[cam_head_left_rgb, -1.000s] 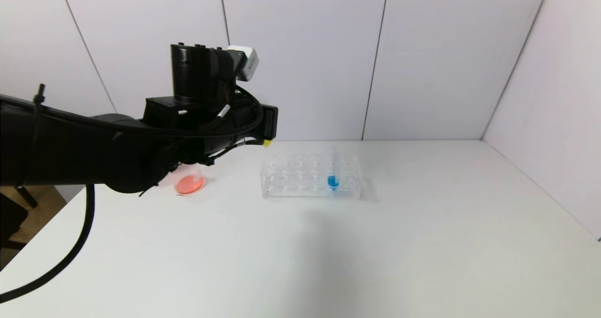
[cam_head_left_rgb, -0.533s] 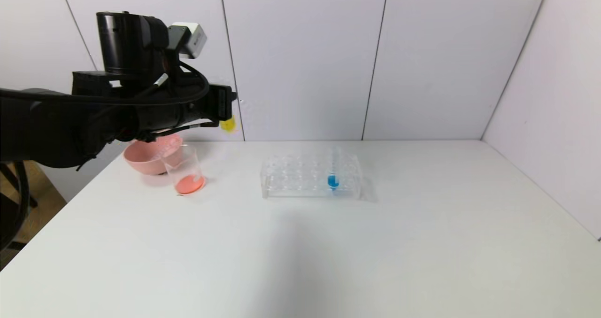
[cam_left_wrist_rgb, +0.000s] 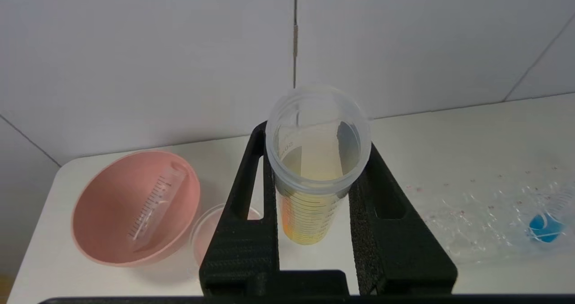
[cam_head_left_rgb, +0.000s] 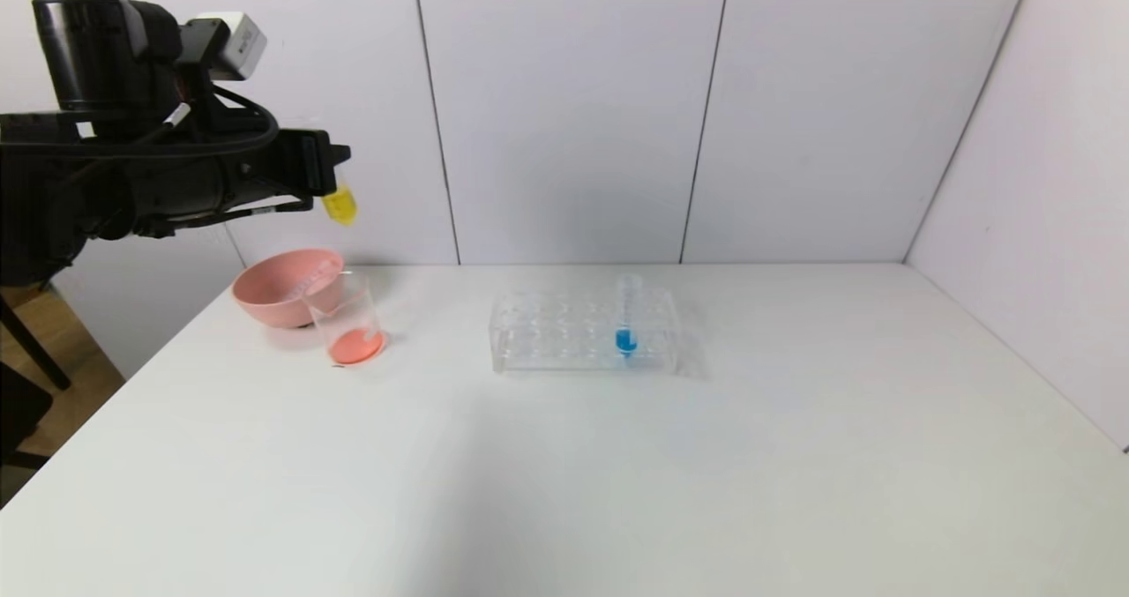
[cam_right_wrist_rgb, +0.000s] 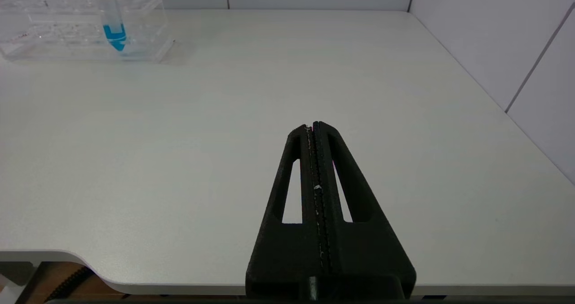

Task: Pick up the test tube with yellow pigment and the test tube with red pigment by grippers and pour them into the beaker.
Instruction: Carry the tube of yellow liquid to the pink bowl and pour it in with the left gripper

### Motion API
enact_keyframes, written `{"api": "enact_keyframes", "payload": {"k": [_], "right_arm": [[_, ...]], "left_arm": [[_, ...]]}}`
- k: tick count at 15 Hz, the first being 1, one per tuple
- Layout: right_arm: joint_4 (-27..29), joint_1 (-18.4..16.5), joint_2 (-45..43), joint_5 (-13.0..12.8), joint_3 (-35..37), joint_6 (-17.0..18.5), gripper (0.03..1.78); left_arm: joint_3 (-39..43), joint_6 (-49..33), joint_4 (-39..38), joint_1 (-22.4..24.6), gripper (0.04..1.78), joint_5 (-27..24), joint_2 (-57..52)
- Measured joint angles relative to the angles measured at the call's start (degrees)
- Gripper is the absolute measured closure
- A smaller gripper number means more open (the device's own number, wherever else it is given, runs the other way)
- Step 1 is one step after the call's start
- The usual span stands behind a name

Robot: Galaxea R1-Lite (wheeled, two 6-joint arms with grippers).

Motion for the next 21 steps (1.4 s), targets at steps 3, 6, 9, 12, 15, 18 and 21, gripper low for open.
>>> {"api": "enact_keyframes", "payload": {"k": [3,6,9,12,15,18,21], "right_arm": [[0.0,0.0,0.0,0.0,0.0,0.0,1.70],[0.0,0.0,0.0,0.0,0.0,0.0,1.70],[0.0,0.0,0.0,0.0,0.0,0.0,1.70],[0.0,0.0,0.0,0.0,0.0,0.0,1.70],[0.0,0.0,0.0,0.0,0.0,0.0,1.70],[0.0,0.0,0.0,0.0,0.0,0.0,1.70],[0.0,0.0,0.0,0.0,0.0,0.0,1.70]], "left_arm": [[0.9,0.0,0.0,5.6,1.36,-4.1,-0.7],[2.5,0.0,-0.1,11.6,1.36,-8.6,-1.5],[4.7,-0.1,-0.6,16.8,1.36,-13.5,-1.8],[6.0,-0.1,-0.7,20.9,1.36,-18.0,-1.9],[7.2,0.0,-0.8,22.5,1.36,-20.0,-1.9],[7.4,-0.1,-0.8,22.8,1.36,-20.0,-1.5],[7.4,0.0,-1.0,22.9,1.36,-19.7,-1.0]]}}
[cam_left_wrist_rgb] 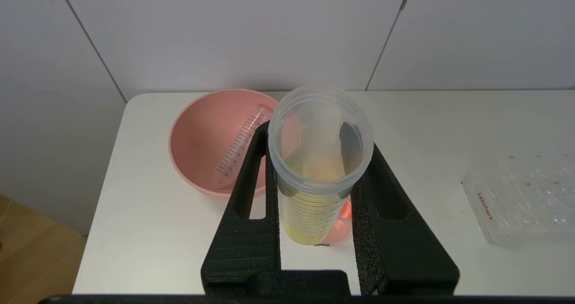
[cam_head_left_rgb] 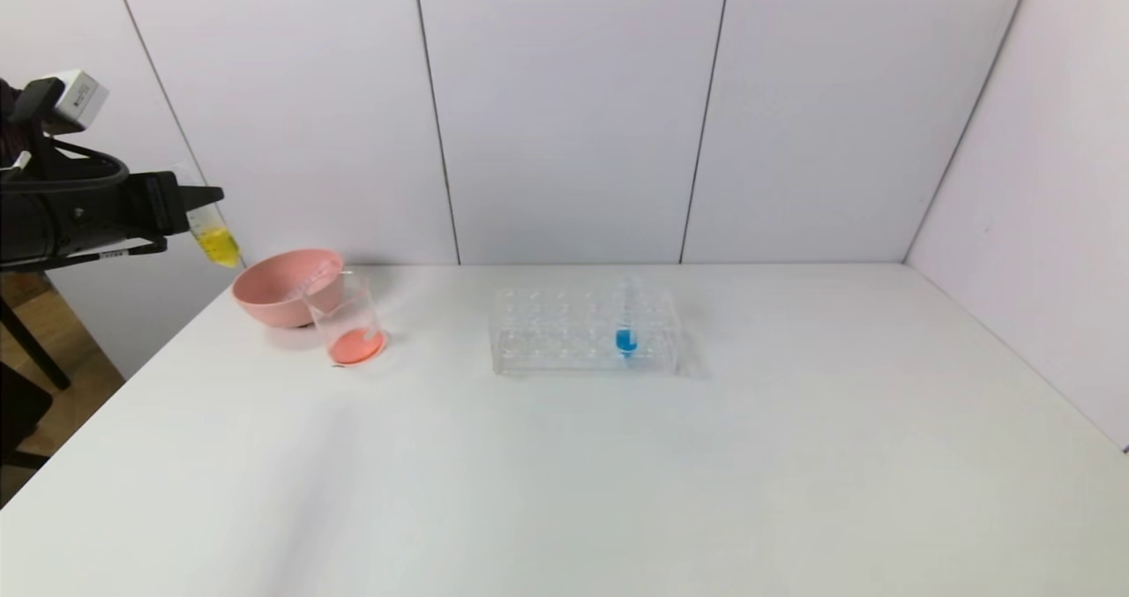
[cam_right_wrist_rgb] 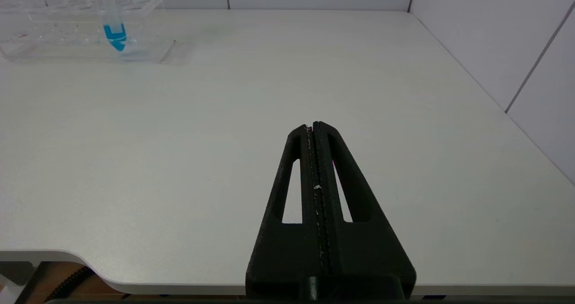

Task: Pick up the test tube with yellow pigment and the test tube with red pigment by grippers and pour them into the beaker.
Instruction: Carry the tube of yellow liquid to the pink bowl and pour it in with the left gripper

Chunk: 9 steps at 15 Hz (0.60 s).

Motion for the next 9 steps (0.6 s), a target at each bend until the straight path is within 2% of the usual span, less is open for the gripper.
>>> {"api": "enact_keyframes", "payload": {"k": [5,9], "right_arm": [[0.0,0.0,0.0,0.0,0.0,0.0,1.70],[0.0,0.0,0.0,0.0,0.0,0.0,1.70]], "left_arm": [[-0.1,0.1,-5.4,0.1,1.36,0.4,2.6],[0.5,0.2,-6.0,0.1,1.36,0.8,3.5]]}}
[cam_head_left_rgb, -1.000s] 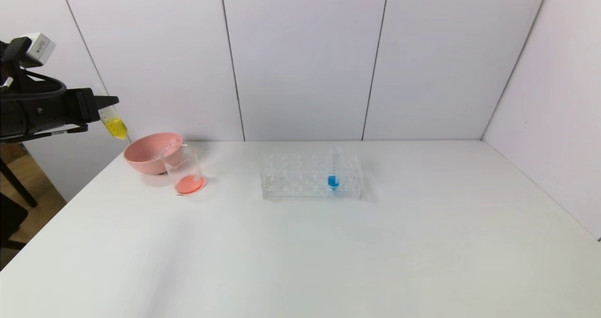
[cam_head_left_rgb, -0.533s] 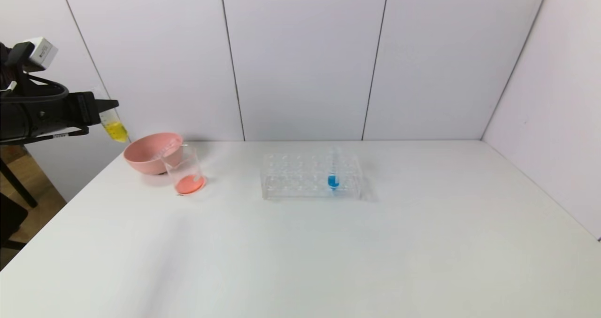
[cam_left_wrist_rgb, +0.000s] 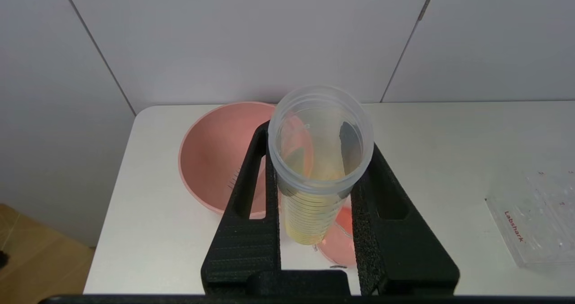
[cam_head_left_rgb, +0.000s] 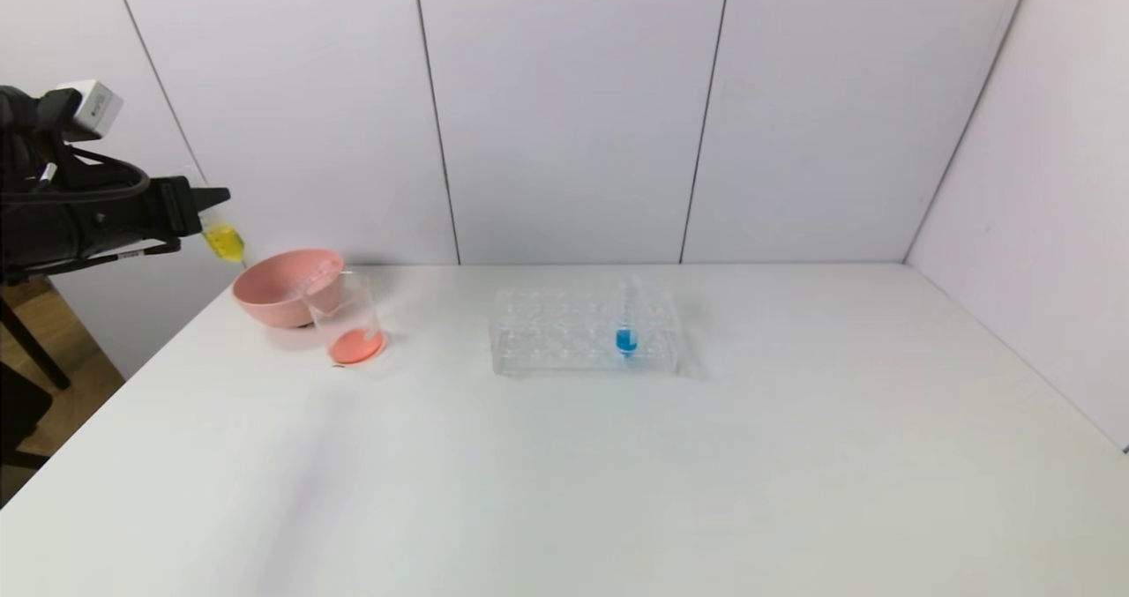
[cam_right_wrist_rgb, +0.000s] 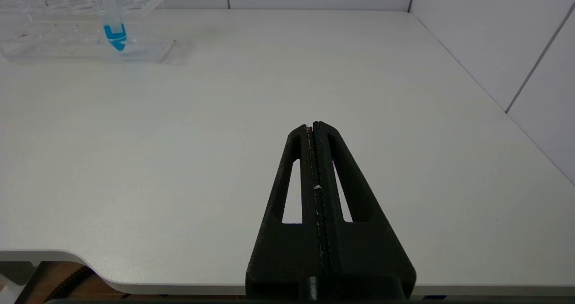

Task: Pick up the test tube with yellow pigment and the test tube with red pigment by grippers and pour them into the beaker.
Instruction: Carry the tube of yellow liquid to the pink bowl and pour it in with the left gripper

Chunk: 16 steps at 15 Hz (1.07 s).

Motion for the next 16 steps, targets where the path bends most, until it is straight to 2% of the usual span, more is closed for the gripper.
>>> {"api": "enact_keyframes", "payload": {"k": [3,9,13,16], "right_arm": [[0.0,0.0,0.0,0.0,0.0,0.0,1.70],[0.0,0.0,0.0,0.0,0.0,0.0,1.70],[0.0,0.0,0.0,0.0,0.0,0.0,1.70],[0.0,0.0,0.0,0.0,0.0,0.0,1.70]], "left_arm": [[0.2,1.4,0.0,0.0,1.36,2.4,0.2],[0.5,7.2,0.4,-0.4,1.36,2.5,1.2],[0.8,9.9,0.1,-1.0,1.36,1.9,2.7],[0.0,11.8,0.5,-1.3,1.36,-1.0,3.6]]}}
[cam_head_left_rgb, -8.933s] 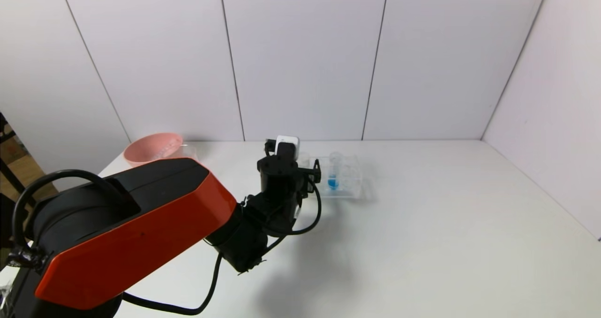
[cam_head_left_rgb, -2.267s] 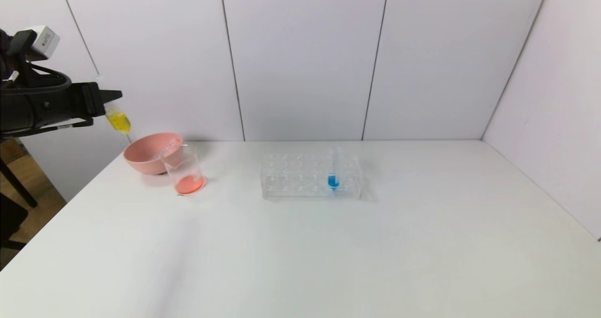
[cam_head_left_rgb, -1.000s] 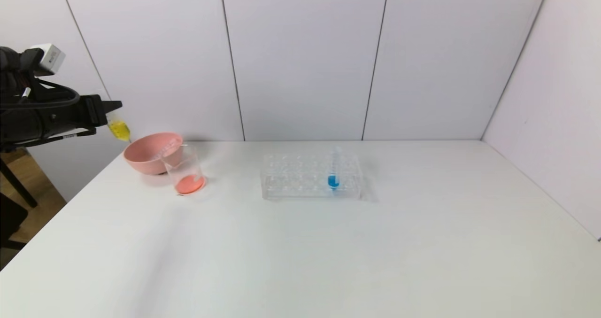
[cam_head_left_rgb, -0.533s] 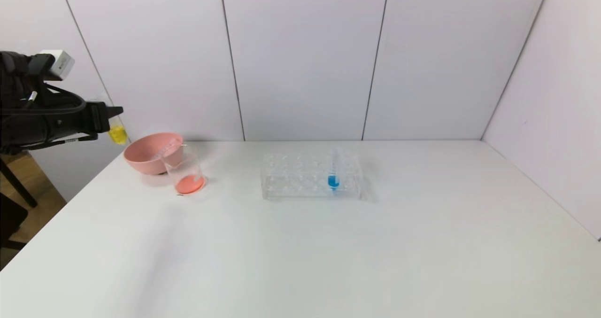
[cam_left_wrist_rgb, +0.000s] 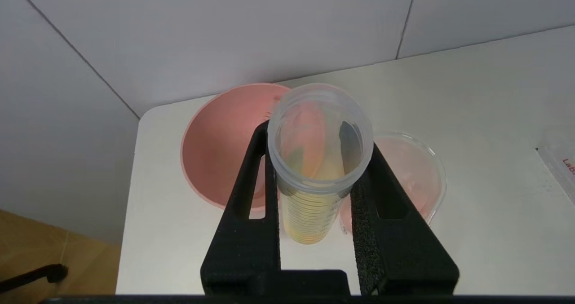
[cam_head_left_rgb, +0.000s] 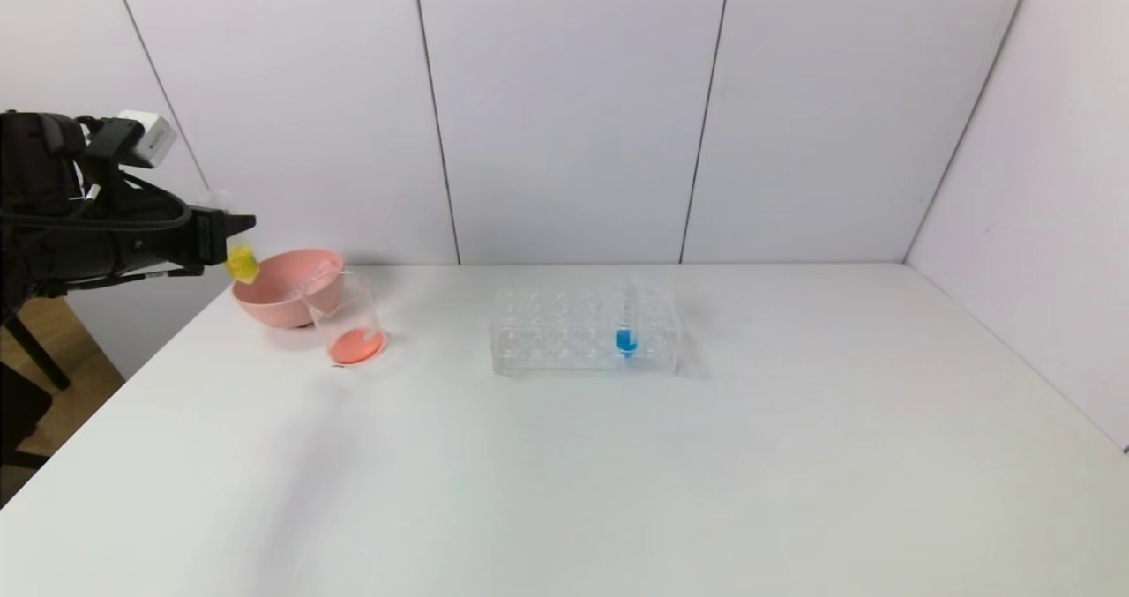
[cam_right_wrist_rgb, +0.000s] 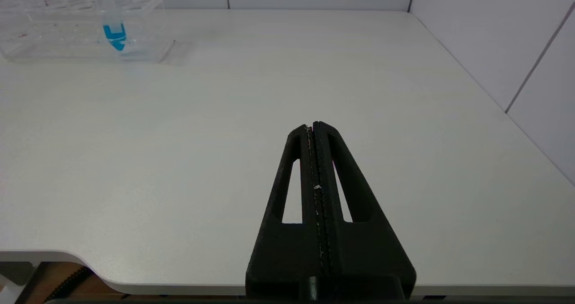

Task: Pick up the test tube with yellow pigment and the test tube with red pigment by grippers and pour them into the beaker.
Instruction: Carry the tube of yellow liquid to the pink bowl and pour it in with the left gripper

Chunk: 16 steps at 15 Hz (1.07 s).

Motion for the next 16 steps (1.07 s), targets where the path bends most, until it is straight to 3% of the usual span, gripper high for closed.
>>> {"api": "enact_keyframes", "payload": {"k": [5,10,16], "right_arm": [[0.0,0.0,0.0,0.0,0.0,0.0,1.70],[0.0,0.0,0.0,0.0,0.0,0.0,1.70],[0.0,0.0,0.0,0.0,0.0,0.0,1.70]], "left_arm": [[-2.2,6.5,2.0,2.3,1.36,-6.7,0.4],[-6.9,15.3,8.7,3.0,1.36,-8.1,1.9],[-11.6,23.7,16.1,3.9,1.36,-14.2,4.1]]}}
